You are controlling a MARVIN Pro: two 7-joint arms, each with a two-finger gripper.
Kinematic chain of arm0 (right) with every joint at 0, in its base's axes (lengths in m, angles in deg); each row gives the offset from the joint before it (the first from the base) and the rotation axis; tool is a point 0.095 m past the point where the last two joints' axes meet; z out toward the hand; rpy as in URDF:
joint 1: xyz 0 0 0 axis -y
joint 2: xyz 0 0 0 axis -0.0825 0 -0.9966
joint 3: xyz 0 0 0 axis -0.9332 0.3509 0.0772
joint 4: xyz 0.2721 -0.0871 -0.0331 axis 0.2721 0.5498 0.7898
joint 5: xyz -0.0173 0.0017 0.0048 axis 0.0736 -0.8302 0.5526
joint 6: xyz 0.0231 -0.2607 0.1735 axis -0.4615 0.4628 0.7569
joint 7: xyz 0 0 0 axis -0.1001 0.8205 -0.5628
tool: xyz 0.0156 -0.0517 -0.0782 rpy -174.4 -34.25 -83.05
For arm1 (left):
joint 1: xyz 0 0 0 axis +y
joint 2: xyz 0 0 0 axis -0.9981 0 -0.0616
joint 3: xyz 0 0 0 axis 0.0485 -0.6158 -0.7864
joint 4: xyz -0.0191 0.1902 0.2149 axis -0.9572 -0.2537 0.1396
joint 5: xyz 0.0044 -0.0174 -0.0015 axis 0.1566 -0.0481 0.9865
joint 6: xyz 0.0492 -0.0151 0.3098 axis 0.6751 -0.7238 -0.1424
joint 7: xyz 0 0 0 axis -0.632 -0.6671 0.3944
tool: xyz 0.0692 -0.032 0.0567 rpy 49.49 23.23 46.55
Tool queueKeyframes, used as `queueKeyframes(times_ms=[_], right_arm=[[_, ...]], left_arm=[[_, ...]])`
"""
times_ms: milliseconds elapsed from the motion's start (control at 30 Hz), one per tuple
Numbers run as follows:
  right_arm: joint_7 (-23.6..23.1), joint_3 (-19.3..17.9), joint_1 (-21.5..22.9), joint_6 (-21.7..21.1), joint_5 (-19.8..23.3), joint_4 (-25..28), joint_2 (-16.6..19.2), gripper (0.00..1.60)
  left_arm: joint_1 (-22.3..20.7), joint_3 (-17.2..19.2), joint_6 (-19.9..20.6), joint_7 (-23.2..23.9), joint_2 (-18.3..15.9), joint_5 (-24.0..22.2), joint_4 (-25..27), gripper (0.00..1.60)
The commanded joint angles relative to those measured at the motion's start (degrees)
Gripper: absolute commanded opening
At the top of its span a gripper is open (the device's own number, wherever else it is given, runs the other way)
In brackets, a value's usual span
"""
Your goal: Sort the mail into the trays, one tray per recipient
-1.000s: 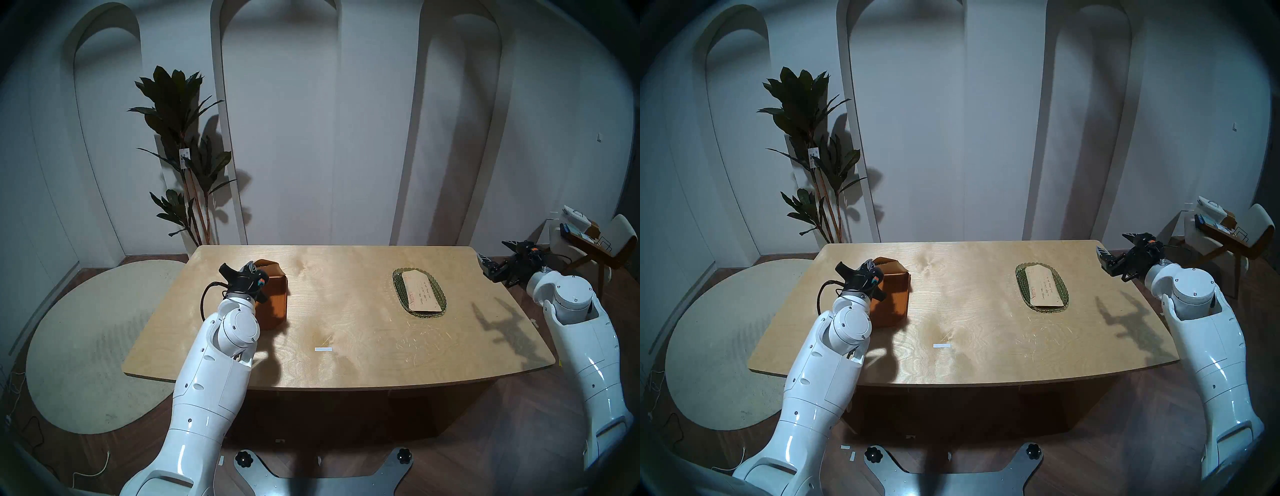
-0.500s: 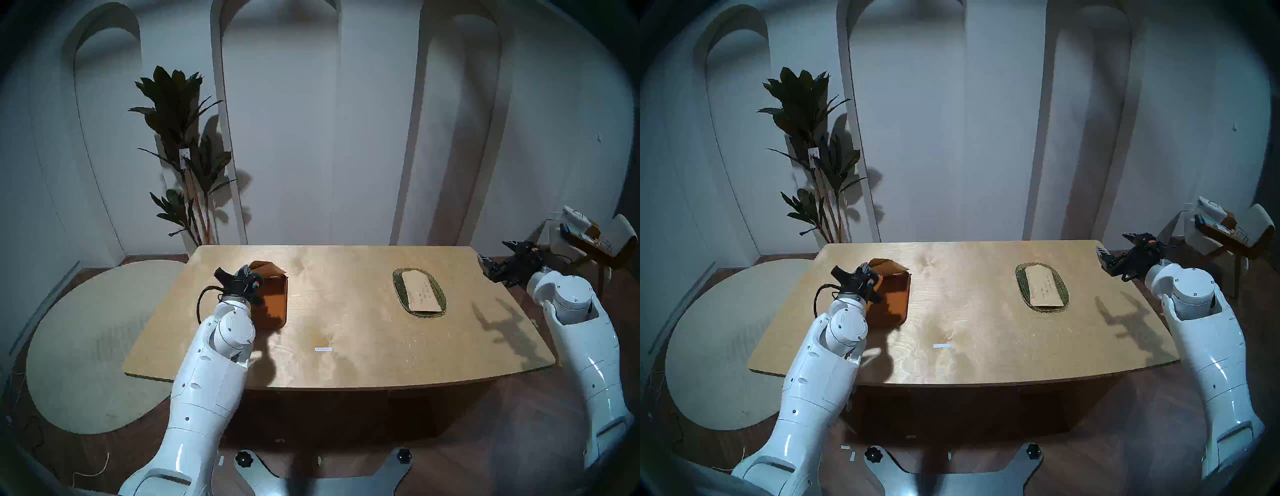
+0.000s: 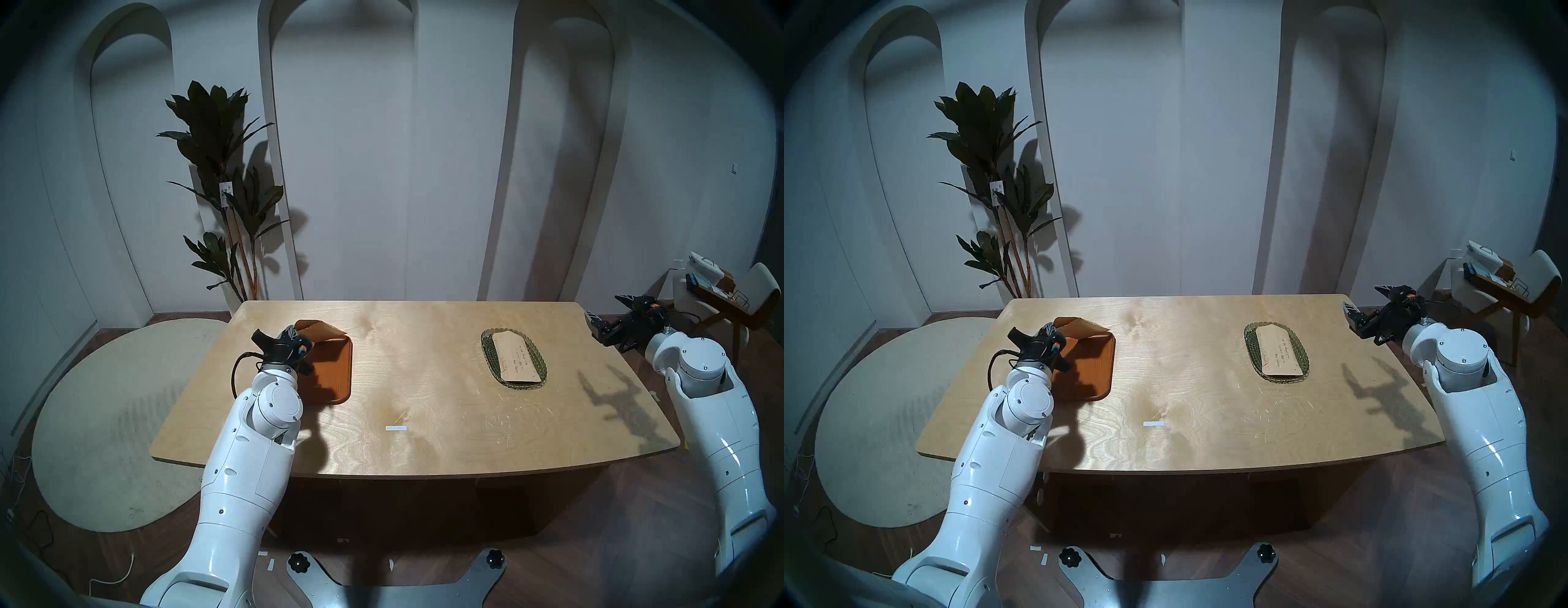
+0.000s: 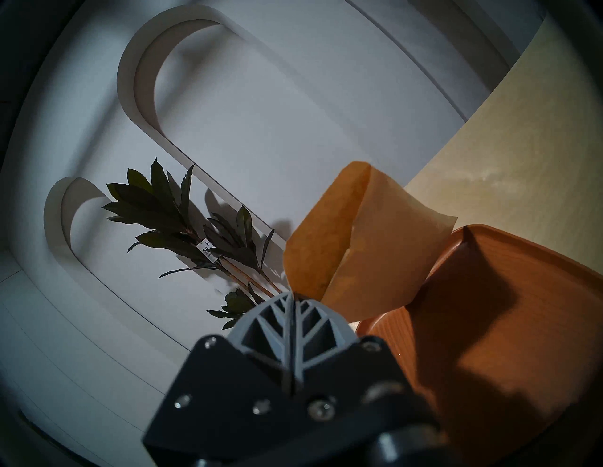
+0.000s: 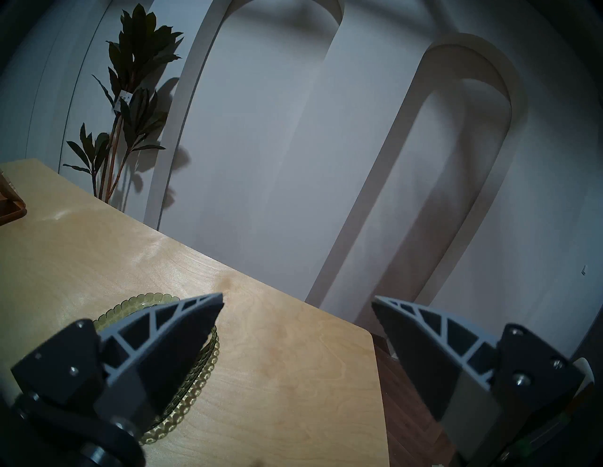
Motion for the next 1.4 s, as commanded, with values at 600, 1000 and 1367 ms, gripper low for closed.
queueKeyframes(times_ms=[600, 1000, 1367], right_arm=[[0.0, -0.3, 0.3, 0.6, 0.0, 0.8, 0.5, 1.60], [0.0, -0.3, 0.3, 0.6, 0.1, 0.8, 0.6, 1.60], [0.1, -0.2, 0.3, 0.6, 0.1, 0.8, 0.6, 1.60]], left_arm=[[1.6, -3.4, 0.6, -1.5, 1.4, 2.5, 0.2, 0.00], [3.5, -2.1, 1.1, -1.7, 0.9, 2.1, -0.3, 0.00], [5.8, -3.3, 3.4, 0.5, 0.1, 4.3, 2.9, 1.60]])
